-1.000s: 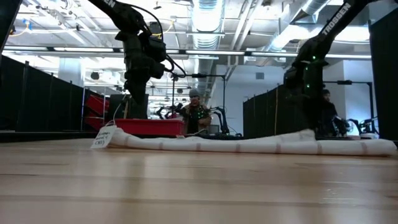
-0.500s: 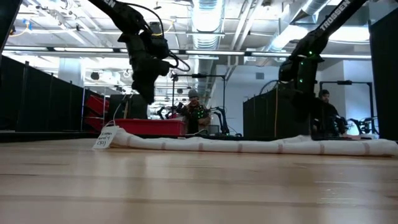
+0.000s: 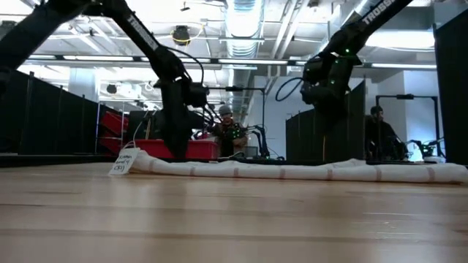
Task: Roll towel
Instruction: Fold the white striped towel
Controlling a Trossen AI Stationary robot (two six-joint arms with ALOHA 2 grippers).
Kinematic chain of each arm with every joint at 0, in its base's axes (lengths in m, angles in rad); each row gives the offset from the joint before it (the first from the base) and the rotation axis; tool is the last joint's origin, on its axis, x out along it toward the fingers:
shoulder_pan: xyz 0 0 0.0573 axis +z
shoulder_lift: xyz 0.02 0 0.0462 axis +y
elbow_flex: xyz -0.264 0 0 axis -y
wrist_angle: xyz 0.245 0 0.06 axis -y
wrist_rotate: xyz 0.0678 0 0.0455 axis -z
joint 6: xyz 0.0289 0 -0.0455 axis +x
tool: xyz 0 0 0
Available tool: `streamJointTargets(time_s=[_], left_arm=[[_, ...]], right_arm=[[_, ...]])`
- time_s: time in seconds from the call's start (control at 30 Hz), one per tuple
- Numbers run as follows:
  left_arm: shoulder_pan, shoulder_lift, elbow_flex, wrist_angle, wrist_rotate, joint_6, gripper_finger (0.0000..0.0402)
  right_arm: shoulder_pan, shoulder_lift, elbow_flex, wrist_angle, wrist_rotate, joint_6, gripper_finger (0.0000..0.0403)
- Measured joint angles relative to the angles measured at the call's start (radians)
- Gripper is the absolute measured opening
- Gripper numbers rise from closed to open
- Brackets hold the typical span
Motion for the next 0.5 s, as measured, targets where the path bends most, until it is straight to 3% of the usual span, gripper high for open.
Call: streamJointTargets(time_s=[0.2, 0.3, 0.5], left_arm=[[0.004, 0.010, 0.116, 0.032, 0.009, -0.013, 0.0127], [0.009, 0.010, 0.124, 0.102, 0.010, -0.030, 0.0127], [0.015, 0.054, 0.124, 0.088, 0.028, -0.067, 0.0127]], right_arm=[[0.021, 0.000, 0.000, -0.002, 0.001, 0.027, 0.0093], [0.021, 0.000, 0.000, -0.001, 0.001, 0.027, 0.0093], [0.021, 0.000, 0.000, -0.001, 0.002, 0.034, 0.0093]])
